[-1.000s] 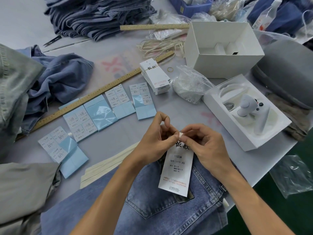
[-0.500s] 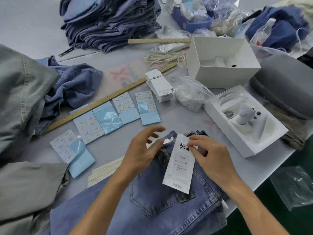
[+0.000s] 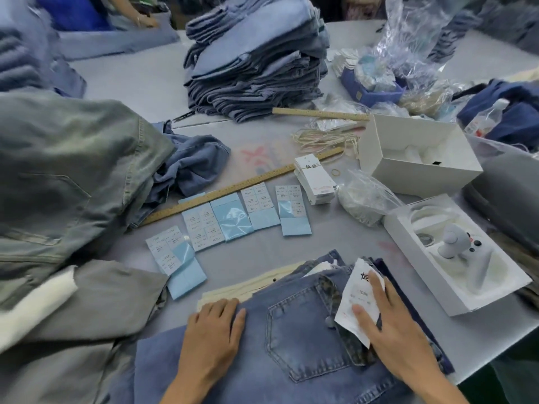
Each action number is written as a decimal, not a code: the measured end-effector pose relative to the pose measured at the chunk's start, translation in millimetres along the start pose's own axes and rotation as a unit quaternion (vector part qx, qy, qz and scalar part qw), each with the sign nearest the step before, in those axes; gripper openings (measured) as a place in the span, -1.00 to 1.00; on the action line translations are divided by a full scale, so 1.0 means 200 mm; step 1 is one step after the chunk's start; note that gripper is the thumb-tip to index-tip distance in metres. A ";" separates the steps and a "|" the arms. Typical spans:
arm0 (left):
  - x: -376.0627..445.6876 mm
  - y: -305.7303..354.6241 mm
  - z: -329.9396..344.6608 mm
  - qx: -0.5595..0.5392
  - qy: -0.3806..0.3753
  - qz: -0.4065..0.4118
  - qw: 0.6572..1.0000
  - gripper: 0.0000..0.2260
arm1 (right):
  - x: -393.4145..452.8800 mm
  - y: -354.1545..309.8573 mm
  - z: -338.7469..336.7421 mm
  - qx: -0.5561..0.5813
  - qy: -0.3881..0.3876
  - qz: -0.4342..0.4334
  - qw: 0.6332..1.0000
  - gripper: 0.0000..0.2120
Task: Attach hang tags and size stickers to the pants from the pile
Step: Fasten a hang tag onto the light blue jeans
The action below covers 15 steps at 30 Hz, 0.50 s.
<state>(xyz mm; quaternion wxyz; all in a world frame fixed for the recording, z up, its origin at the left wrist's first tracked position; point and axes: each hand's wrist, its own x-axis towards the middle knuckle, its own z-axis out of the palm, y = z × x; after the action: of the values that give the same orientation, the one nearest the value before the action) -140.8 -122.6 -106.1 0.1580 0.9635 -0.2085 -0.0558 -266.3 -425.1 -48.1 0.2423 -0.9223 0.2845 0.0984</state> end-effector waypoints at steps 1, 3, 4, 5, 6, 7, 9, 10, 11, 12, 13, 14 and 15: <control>-0.02 -0.04 -0.02 0.006 0.013 -0.009 1.000 -0.56 | -0.01 -0.01 0.00 -0.003 -0.003 0.001 1.000 -0.25; -0.06 -0.18 -0.05 0.004 0.066 -0.074 0.995 -0.45 | -0.01 -0.01 -0.02 0.024 -0.008 0.005 1.000 -0.21; -0.11 -0.26 -0.07 -0.009 0.094 -0.136 0.986 -0.42 | 0.00 0.00 -0.04 0.068 -0.010 0.012 0.998 -0.18; -0.18 -0.34 -0.07 -0.028 0.105 -0.201 0.973 -0.40 | 0.01 0.01 -0.06 0.129 -0.011 0.024 0.991 -0.15; -0.26 -0.42 -0.07 -0.050 0.102 -0.258 0.959 -0.36 | 0.03 0.02 -0.08 0.186 -0.017 0.043 0.981 -0.13; -0.34 -0.50 -0.05 -0.082 0.076 -0.302 0.947 -0.29 | 0.04 0.03 -0.10 0.221 -0.030 0.062 0.973 -0.12; -0.46 -0.61 -0.05 -0.147 -0.003 -0.364 0.920 -0.20 | 0.07 0.04 -0.13 0.224 -0.073 0.086 0.968 -0.15; -0.51 -0.65 -0.05 -0.158 -0.011 -0.386 0.909 -0.23 | 0.10 0.04 -0.14 0.218 -0.088 0.097 0.967 -0.20; -0.54 -0.67 -0.05 -0.154 -0.001 -0.398 0.904 -0.30 | 0.12 0.05 -0.16 0.214 -0.100 0.112 0.965 -0.24; -0.57 -0.67 -0.04 -0.146 0.006 -0.391 0.909 -0.31 | 0.14 0.06 -0.18 0.211 -0.116 0.126 0.962 -0.27; -0.59 -0.65 -0.04 -0.135 0.006 -0.378 0.916 -0.25 | 0.15 0.06 -0.21 0.208 -0.133 0.137 0.959 -0.28; -0.61 -0.62 -0.02 -0.127 0.016 -0.353 0.927 -0.20 | 0.17 0.07 -0.23 0.204 -0.149 0.148 0.956 -0.28; -0.63 -0.59 0.01 -0.134 0.030 -0.344 0.929 -0.21 | 0.19 0.07 -0.24 0.203 -0.161 0.153 0.954 -0.27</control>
<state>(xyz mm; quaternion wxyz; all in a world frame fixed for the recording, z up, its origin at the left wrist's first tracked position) -209.7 32.0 -141.7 0.2625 0.9474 0.1497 -0.1055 -241.9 -477.3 -23.4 0.4491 -0.7708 0.3939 0.2214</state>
